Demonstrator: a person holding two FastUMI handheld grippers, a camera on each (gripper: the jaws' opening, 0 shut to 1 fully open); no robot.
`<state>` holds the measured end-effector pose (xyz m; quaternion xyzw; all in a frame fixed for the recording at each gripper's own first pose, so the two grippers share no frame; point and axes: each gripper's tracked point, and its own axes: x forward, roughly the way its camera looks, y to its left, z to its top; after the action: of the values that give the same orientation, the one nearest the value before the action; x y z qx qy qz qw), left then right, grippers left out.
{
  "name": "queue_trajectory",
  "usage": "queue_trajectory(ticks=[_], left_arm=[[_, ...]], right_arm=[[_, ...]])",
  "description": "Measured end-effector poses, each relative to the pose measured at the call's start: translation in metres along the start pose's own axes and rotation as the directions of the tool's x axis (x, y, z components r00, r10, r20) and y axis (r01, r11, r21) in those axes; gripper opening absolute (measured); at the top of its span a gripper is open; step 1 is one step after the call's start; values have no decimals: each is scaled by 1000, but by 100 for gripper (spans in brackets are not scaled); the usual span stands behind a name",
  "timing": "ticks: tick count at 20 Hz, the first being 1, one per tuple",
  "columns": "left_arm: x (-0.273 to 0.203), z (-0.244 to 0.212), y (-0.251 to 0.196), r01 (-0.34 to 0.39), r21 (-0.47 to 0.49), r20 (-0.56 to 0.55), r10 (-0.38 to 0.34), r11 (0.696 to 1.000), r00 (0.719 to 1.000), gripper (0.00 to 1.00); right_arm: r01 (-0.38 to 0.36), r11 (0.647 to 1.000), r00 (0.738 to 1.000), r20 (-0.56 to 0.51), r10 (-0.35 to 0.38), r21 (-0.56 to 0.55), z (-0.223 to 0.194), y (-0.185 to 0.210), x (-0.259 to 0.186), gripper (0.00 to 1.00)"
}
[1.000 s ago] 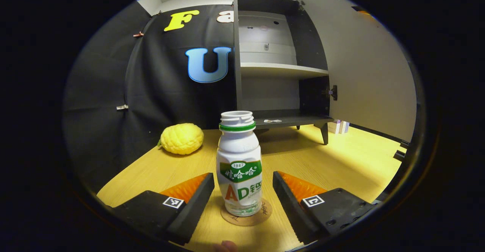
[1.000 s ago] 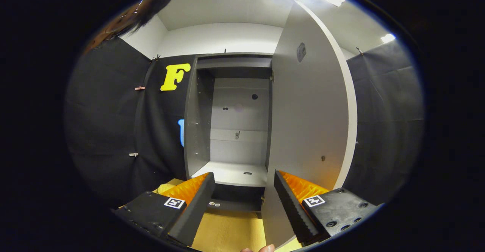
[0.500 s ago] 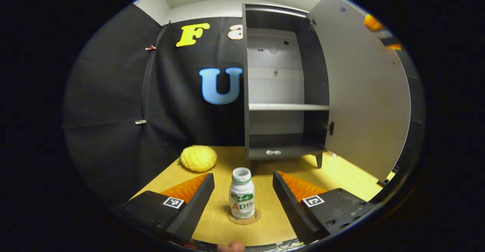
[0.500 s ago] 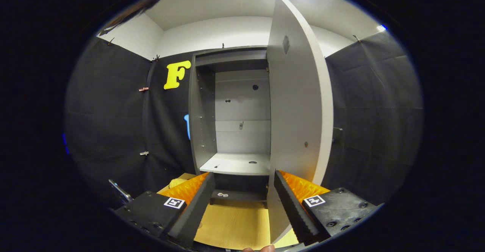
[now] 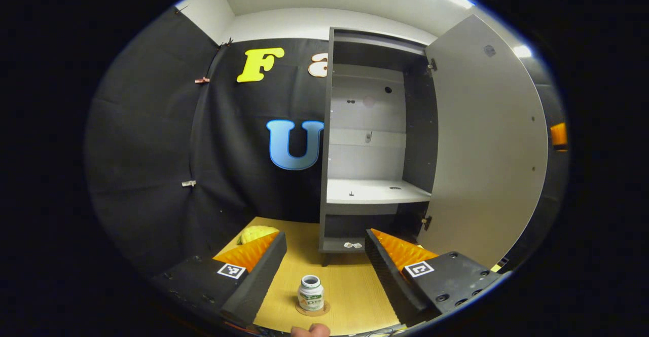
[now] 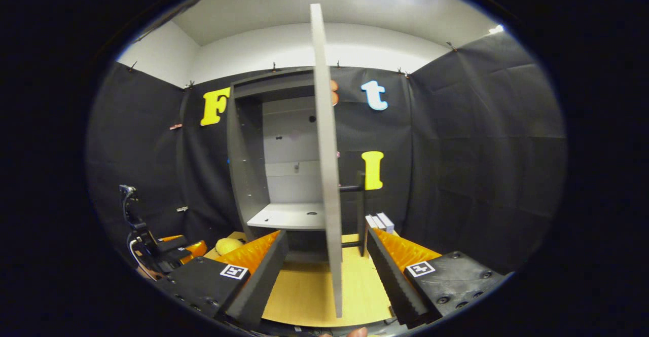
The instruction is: Open the cabinet door with the right hand, grasp the bottle in the cabinet with the left hand and place it on the coaster, then close the cabinet door with the right hand.
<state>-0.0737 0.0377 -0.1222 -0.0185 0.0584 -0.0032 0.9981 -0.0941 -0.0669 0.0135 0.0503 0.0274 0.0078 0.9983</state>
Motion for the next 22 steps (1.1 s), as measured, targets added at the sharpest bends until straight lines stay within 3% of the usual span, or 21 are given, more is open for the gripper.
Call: queue_trajectory(ticks=[2, 4, 7, 14, 15, 22], left_arm=[[1, 11, -1, 7, 21, 18, -8, 1000, 1000, 98], [3, 17, -7, 18, 35, 37, -19, 999, 999, 98], [1, 11, -10, 26, 21, 35, -27, 999, 999, 98], [2, 15, 1, 4, 15, 52, -5, 1000, 999, 98], [3, 15, 1, 3, 17, 56, -4, 1000, 998, 99], [-3, 10, 14, -24, 7, 47, 23, 1000, 999, 98]], right_arm=[[50, 999, 999, 10, -50, 11, 1, -25, 4, 97], [69, 997, 997, 13, -69, 22, -1, -42, 12, 100], [88, 996, 996, -12, -88, 9, -9, -59, 32, 97], [59, 998, 998, -13, -59, 22, -6, -22, 47, 97], [43, 998, 999, -12, -43, 34, -8, -14, 47, 100], [-105, 994, 994, -29, 106, 41, -21, 77, 65, 98]])
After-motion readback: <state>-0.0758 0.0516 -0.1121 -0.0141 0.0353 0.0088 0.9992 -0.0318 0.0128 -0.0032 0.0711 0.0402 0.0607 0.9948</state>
